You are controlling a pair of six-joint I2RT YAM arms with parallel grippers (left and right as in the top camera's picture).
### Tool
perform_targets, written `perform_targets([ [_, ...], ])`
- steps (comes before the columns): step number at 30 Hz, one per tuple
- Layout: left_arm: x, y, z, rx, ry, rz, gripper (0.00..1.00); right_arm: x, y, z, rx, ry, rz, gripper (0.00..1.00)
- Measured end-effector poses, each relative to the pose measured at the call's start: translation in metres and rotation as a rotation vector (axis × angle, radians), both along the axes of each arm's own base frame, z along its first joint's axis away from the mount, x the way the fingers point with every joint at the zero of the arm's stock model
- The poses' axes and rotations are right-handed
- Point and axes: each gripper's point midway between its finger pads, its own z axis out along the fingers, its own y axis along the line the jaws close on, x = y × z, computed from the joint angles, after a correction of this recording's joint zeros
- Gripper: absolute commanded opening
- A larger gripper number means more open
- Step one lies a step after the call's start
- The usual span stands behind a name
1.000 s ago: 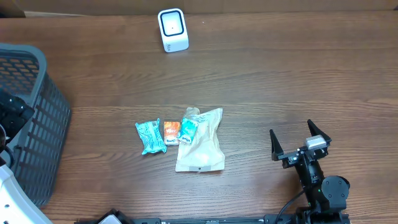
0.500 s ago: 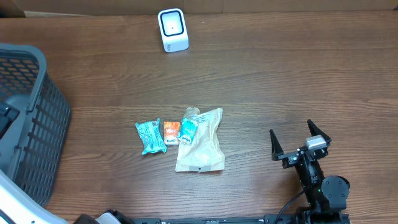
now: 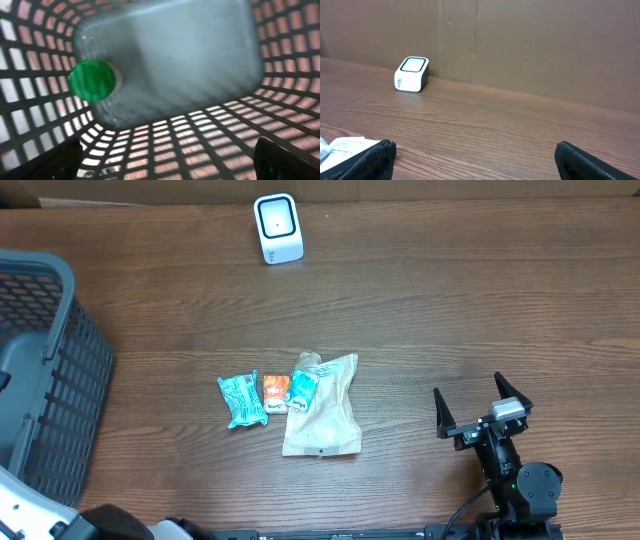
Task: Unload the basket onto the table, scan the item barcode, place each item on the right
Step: 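Move the left gripper back into the basket toward the green-capped bottle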
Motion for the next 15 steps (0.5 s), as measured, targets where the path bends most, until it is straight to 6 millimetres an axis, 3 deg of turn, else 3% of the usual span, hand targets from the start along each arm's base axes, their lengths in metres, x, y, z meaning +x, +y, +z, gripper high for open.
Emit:
perform_targets([
  [6, -0.019, 0.016, -0.018, -0.02, 0.06, 0.07, 0.95, 0.0, 0.0, 0.0, 0.0, 0.0, 0.0, 1.0],
  [15, -0.046, 0.032, -0.088, -0.057, 0.172, 0.118, 0.98, 0.0, 0.0, 0.0, 0.0, 0.0, 0.0, 1.0],
])
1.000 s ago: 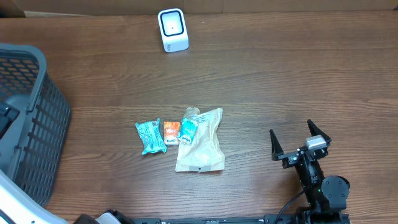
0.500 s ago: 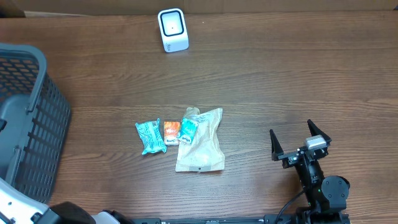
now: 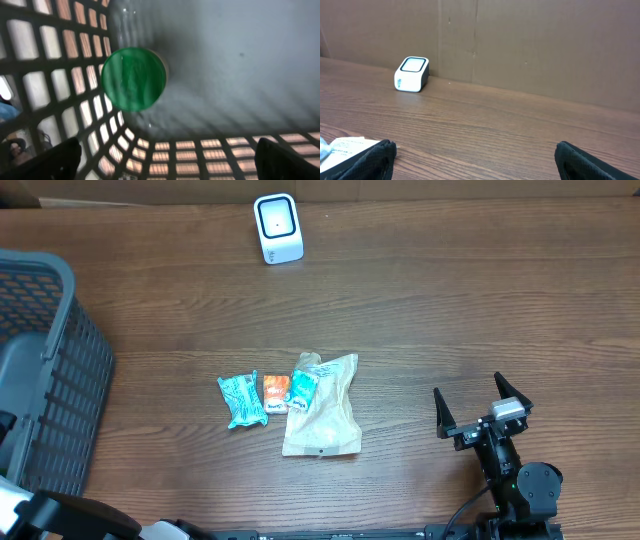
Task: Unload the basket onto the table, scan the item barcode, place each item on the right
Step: 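Move the left gripper back into the basket toward the green-capped bottle, then grasp the green-capped bottle by its cap with the left gripper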
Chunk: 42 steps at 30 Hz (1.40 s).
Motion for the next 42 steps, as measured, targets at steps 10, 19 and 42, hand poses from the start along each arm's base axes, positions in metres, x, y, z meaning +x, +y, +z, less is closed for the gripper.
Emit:
perform_targets([
  [10, 0.001, 0.019, -0.029, 0.065, 0.048, -0.12, 0.98, 0.0, 0.0, 0.0, 0.0, 0.0, 0.0, 1.0],
  [19, -0.002, 0.032, -0.026, 0.128, 0.09, -0.138, 0.98, 0.0, 0.0, 0.0, 0.0, 0.0, 0.0, 1.0],
  [42, -0.006, 0.041, -0.075, 0.015, 0.165, -0.133, 0.92, 0.0, 0.0, 0.0, 0.001, 0.001, 0.0, 1.0],
])
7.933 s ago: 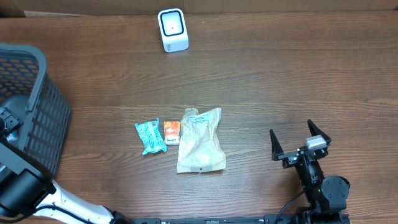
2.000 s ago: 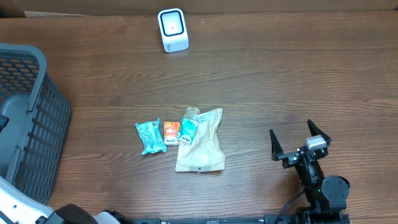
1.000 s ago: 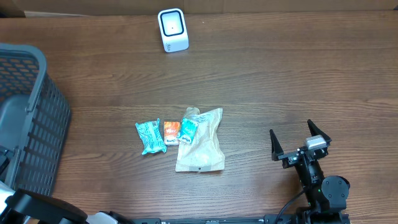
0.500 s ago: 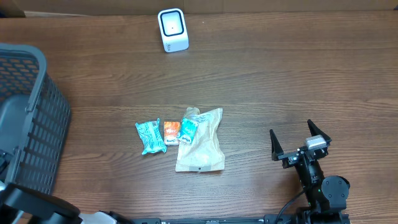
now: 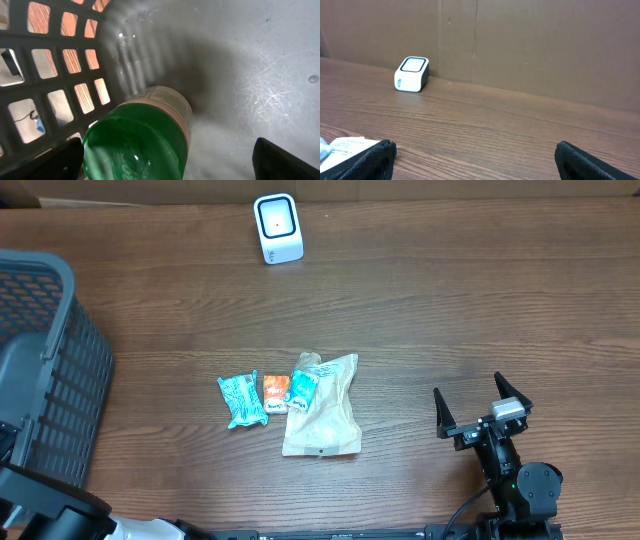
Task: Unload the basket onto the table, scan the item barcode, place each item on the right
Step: 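Grasp the green-capped bottle by its cap with the left gripper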
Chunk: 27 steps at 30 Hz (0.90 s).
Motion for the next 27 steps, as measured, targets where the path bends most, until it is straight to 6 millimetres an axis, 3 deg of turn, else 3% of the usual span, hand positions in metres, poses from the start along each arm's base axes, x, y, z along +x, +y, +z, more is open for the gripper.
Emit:
perform_targets([
  [11, 0.003, 0.001, -0.002, -0.003, -0.015, 0.001, 0.85, 0.0, 0.0, 0.0, 0.0, 0.0, 0.0, 1.0],
  [21, 0.019, 0.003, -0.001, 0.002, -0.09, -0.021, 0.84, 0.0, 0.0, 0.0, 0.0, 0.0, 0.0, 1.0],
  [27, 0.039, -0.003, 0.0, 0.007, -0.112, -0.071, 0.84, 0.0, 0.0, 0.0, -0.001, 0.0, 0.0, 1.0],
])
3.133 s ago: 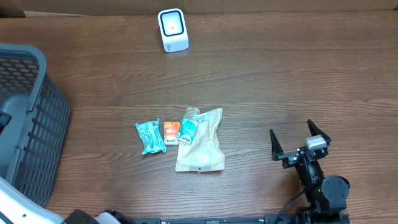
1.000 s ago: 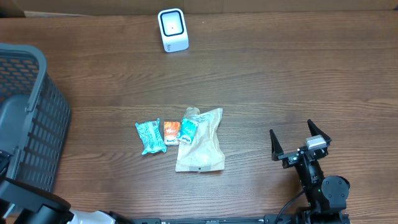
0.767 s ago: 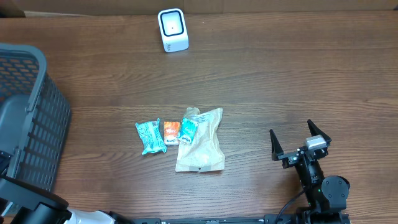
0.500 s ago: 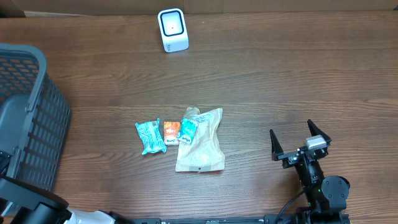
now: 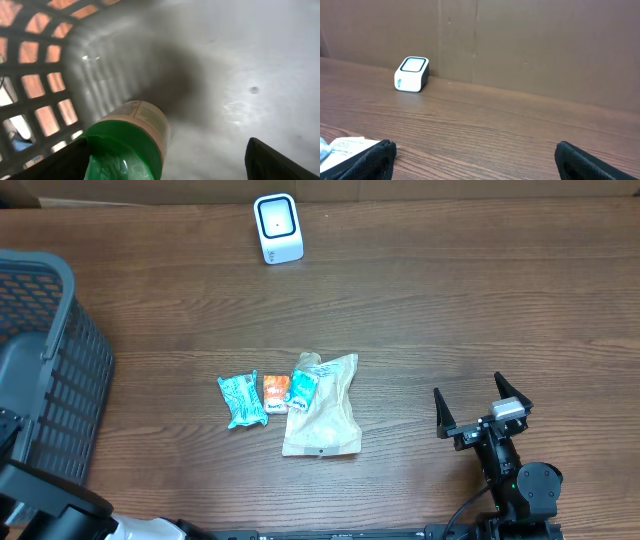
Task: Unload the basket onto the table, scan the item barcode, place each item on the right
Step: 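Grasp the green-capped bottle by its cap with the left gripper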
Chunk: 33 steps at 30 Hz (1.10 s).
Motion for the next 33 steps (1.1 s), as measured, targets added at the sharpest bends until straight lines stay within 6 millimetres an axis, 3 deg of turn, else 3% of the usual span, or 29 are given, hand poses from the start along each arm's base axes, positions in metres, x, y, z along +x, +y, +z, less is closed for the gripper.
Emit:
perform_targets([
  [12, 0.052, -0.023, 0.002, 0.008, -0.043, -0.145, 0.85, 0.0, 0.0, 0.0, 0.001, 0.0, 0.0, 1.0],
  [21, 0.066, -0.026, 0.003, 0.017, -0.079, -0.176, 0.85, 0.0, 0.0, 0.0, 0.0, 0.0, 0.0, 1.0],
  [28, 0.075, -0.04, 0.007, -0.032, -0.097, -0.21, 0.84, 0.0, 0.0, 0.0, 0.001, 0.0, 0.0, 1.0],
  [33, 0.075, -0.042, 0.03, -0.053, -0.091, -0.2, 0.85, 0.0, 0.0, 0.0, 0.0, 0.0, 0.0, 1.0],
])
